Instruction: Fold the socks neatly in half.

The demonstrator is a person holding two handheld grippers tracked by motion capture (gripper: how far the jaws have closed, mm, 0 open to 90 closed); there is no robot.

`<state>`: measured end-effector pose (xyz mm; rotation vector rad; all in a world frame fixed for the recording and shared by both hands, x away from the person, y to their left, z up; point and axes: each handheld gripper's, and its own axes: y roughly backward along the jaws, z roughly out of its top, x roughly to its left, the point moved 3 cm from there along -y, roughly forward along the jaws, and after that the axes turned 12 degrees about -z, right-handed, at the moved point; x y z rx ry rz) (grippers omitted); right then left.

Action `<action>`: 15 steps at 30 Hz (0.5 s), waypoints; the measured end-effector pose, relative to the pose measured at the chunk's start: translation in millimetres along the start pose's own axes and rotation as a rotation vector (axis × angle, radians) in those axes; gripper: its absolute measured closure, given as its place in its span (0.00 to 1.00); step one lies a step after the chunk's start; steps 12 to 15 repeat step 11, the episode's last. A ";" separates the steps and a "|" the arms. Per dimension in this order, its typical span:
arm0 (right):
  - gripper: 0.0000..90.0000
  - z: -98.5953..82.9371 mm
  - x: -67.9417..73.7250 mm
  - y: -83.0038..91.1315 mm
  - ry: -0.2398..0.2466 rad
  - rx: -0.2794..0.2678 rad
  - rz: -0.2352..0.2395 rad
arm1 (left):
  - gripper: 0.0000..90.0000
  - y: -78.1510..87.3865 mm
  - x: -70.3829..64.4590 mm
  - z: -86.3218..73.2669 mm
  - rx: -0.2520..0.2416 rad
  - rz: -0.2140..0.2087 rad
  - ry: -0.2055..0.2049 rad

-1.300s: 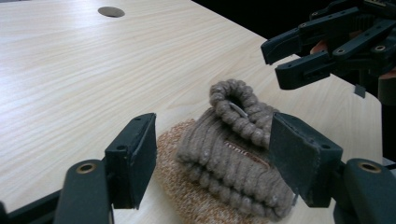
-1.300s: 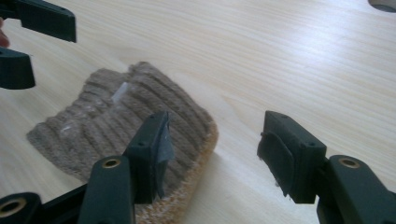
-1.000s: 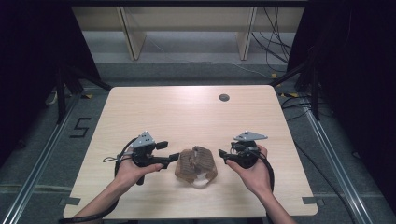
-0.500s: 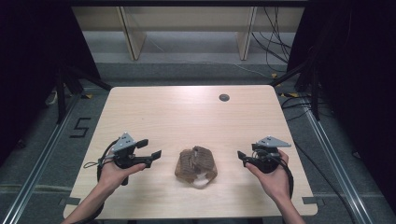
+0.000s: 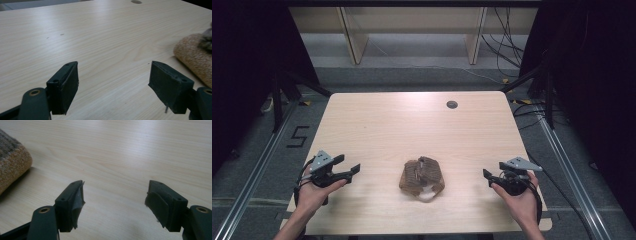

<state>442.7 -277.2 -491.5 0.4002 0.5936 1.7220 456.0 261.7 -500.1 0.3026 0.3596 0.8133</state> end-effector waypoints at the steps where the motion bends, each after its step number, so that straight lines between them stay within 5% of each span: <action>1: 0.34 -2.4 -0.1 0.8 -0.029 -0.005 -0.008 | 0.26 0.7 1.5 -2.5 -0.002 0.007 0.009; 6: 0.33 -10.6 -5.2 -2.5 -0.034 -0.019 -0.013 | 0.25 -1.5 2.5 -4.4 -0.015 0.013 0.010; 7: 0.33 -11.7 -2.4 -2.1 -0.068 0.000 -0.008 | 0.25 -3.0 2.4 -4.7 -0.005 0.011 -0.003; 15: 0.31 -12.0 -4.1 -3.2 -0.048 -0.009 -0.010 | 0.25 -7.9 -0.5 -5.8 0.016 0.001 -0.027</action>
